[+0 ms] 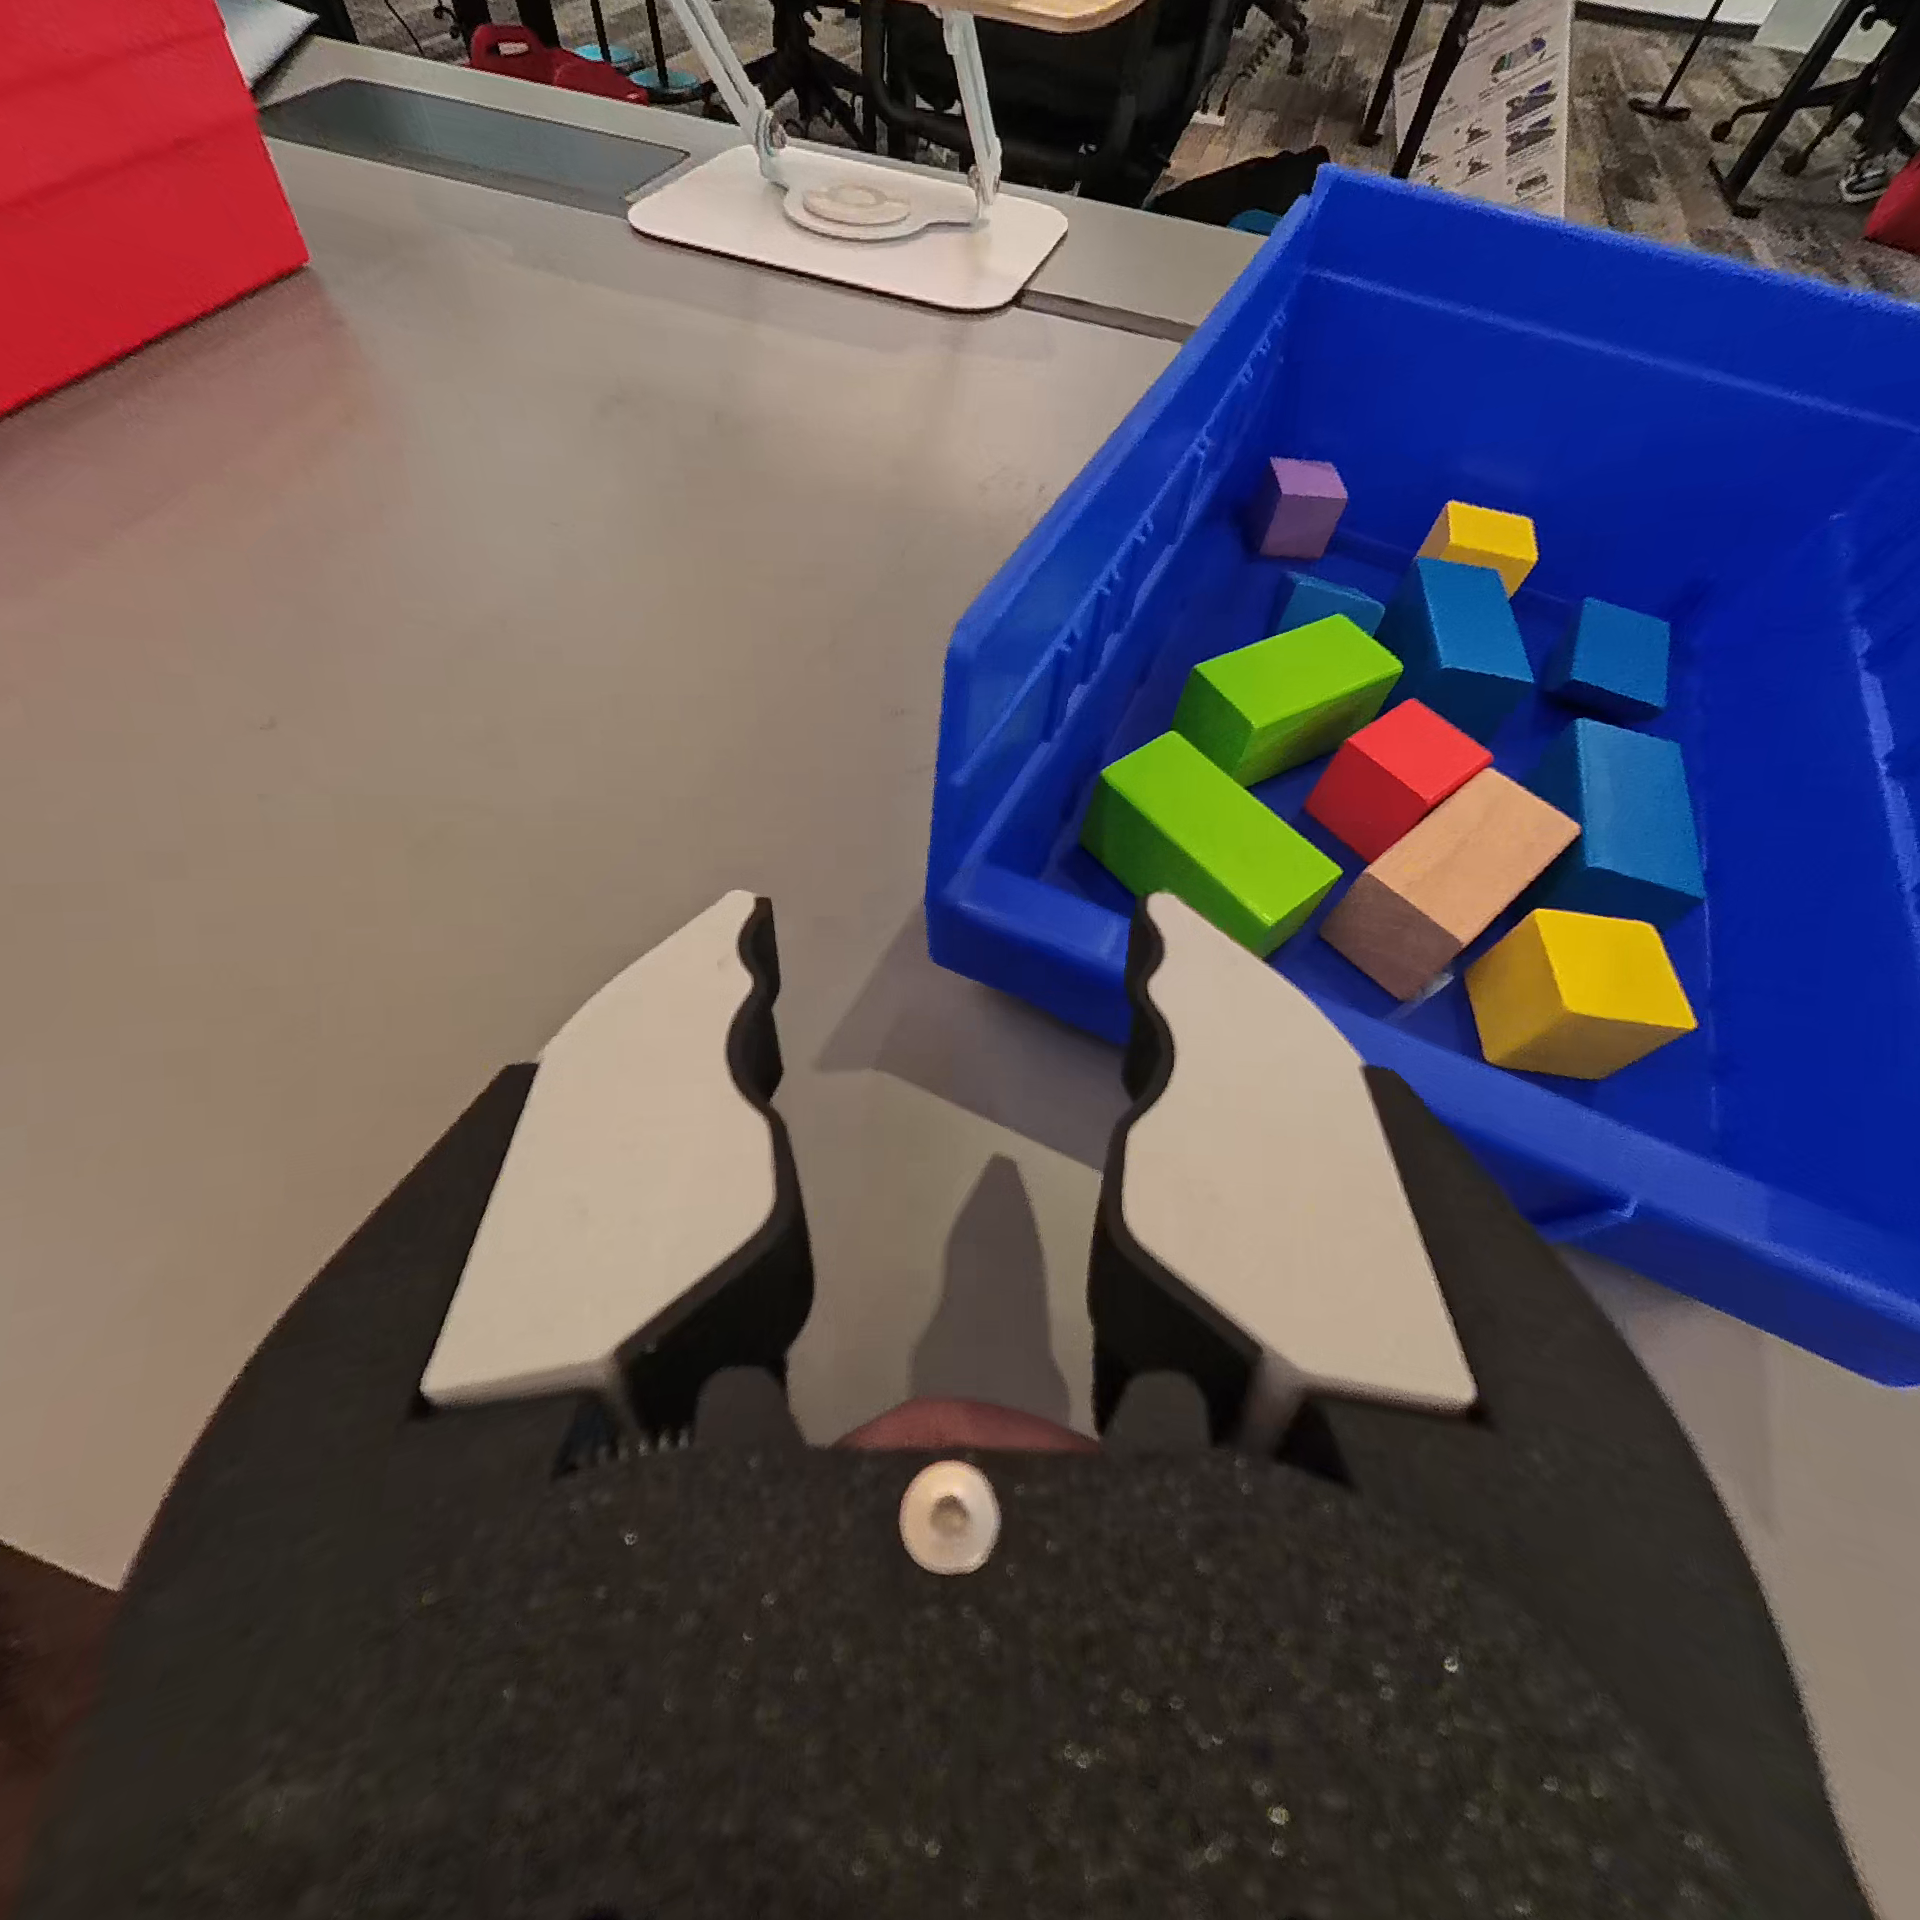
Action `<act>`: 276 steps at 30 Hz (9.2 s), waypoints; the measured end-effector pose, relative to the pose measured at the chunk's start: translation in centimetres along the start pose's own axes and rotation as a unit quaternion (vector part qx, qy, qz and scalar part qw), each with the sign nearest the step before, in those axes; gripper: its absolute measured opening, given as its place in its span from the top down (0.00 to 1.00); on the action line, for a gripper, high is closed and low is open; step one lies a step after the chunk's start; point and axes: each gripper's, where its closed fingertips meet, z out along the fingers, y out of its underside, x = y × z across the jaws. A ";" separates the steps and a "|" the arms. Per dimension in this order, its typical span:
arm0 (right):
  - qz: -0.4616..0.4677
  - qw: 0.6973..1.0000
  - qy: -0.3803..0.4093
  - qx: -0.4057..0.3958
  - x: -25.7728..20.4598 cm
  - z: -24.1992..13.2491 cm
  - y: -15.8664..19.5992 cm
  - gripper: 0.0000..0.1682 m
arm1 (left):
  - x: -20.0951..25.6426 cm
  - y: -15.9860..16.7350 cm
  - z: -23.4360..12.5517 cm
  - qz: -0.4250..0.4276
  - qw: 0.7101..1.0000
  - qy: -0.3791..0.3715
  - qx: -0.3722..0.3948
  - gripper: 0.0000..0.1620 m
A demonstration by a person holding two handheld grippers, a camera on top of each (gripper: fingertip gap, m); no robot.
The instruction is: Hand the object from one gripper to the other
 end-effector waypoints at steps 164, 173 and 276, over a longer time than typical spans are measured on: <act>-0.107 0.964 -0.077 0.229 -3.5 1.9 -18.0 0.79 | 30.0 23.0 -11.6 0.149 0.780 0.553 0.252 0.72; -0.030 0.979 0.081 -0.183 20.2 12.1 -12.2 0.79 | 30.0 23.0 -11.3 0.173 0.786 0.537 0.252 0.74; -0.084 0.980 -0.179 0.018 -11.7 1.4 -4.2 0.63 | 5.2 10.5 -6.1 0.054 0.961 0.269 0.018 1.00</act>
